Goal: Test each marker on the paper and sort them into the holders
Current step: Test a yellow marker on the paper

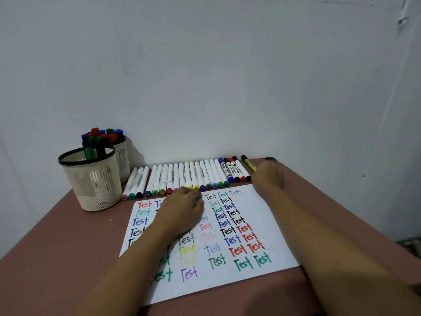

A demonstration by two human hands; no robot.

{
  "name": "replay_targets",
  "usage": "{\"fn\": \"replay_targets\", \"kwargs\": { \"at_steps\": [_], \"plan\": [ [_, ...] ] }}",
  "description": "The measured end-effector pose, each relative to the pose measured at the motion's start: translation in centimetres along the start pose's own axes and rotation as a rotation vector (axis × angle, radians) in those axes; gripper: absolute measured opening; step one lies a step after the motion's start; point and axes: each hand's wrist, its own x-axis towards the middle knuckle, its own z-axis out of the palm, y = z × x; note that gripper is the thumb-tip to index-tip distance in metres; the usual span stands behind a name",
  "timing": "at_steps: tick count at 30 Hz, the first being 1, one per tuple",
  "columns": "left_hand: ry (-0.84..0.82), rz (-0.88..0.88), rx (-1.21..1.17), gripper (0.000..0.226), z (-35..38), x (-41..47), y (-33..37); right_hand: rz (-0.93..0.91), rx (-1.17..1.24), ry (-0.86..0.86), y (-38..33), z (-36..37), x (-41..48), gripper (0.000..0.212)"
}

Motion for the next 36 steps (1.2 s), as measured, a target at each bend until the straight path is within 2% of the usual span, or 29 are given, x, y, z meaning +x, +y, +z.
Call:
{"fn": "replay_targets", "kwargs": {
  "at_steps": [5, 9, 13, 14, 16, 21, 24, 29, 36],
  "plan": [
    [0.022, -0.015, -0.058, 0.036, 0.2, -0.1, -0.4, 0.053, 0.316, 0.066, 0.1, -0.6, -0.4, 0.021],
    [0.110, -0.016, -0.070, 0.038, -0.1, -0.1, -0.3, -0.155, 0.459, 0.119, -0.5, -3.0, -2.3, 0.025],
    [0.254, 0.075, -0.107, 0.043, -0.4, -0.1, -0.2, -0.249, 0.807, -0.033, -1.5, -5.0, -4.6, 0.015],
    [0.279, 0.098, -0.118, 0.045, -0.5, -0.2, -0.1, -0.247, 0.899, -0.099, -1.5, -5.3, -5.3, 0.009],
    [0.310, 0.152, -0.141, 0.047, -0.7, -0.3, 0.2, -0.205, 1.044, -0.208, -1.3, -5.5, -6.4, 0.013],
    [0.193, 0.221, -0.139, 0.041, -0.9, -0.5, 1.4, -0.051, 1.277, -0.340, -1.4, -5.0, -8.5, 0.023],
    [0.202, 0.193, -0.144, 0.029, -1.0, -0.5, 2.2, 0.012, 1.398, -0.427, -1.4, -4.7, -9.0, 0.022],
    [0.129, 0.158, -0.177, 0.022, -1.0, -1.5, 2.7, -0.165, 1.145, -0.630, -1.9, -2.9, -10.3, 0.021],
    [0.141, 0.083, -0.316, 0.026, -0.9, -1.5, 2.7, -0.228, 1.192, -0.629, -2.2, -2.2, -10.3, 0.028]
  ]
}}
